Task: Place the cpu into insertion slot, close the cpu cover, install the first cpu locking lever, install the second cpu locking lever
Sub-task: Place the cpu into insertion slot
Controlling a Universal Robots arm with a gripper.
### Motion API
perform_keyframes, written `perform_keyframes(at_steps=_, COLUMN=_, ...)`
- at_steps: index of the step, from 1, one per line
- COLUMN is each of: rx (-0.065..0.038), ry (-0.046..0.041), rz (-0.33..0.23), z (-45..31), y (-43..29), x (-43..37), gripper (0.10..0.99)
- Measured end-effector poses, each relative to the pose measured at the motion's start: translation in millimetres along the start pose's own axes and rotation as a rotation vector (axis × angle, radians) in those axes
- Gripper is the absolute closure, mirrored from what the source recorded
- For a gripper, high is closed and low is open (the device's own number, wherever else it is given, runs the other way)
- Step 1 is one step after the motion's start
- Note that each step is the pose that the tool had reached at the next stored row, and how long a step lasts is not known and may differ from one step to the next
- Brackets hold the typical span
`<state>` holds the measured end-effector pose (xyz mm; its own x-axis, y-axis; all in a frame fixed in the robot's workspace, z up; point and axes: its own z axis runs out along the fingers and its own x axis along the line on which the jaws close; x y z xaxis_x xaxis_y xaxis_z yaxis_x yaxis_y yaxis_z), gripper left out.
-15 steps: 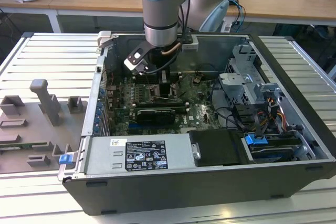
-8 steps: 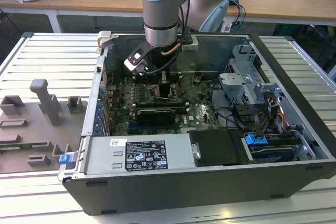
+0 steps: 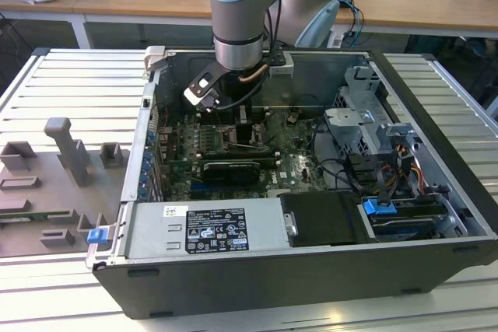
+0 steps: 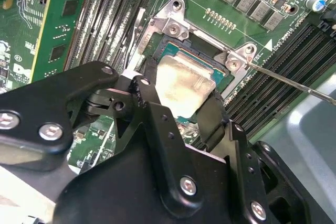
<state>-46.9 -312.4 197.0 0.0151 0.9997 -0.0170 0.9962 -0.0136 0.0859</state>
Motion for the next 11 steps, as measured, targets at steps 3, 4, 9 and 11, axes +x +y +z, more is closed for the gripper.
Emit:
perform_keyframes(at_steps=3, rx=0.0, ry=-0.0002, rz=0.0, z=0.0, y=0.0, x=0.0, gripper=0.545)
perform_keyframes(at_steps=4, rx=0.0, ry=0.0001, rz=0.0, z=0.0, y=0.0, x=0.0, gripper=0.545)
perform_keyframes(at_steps=9, rx=0.0, ry=0.0, rz=0.0, z=-2.8, y=0.2, x=0.0, gripper=0.471)
perform_keyframes(at_steps=11, rx=0.0, ry=-0.0001, rz=0.0, z=-4.4, y=0.4, x=-0.1, gripper=0.471)
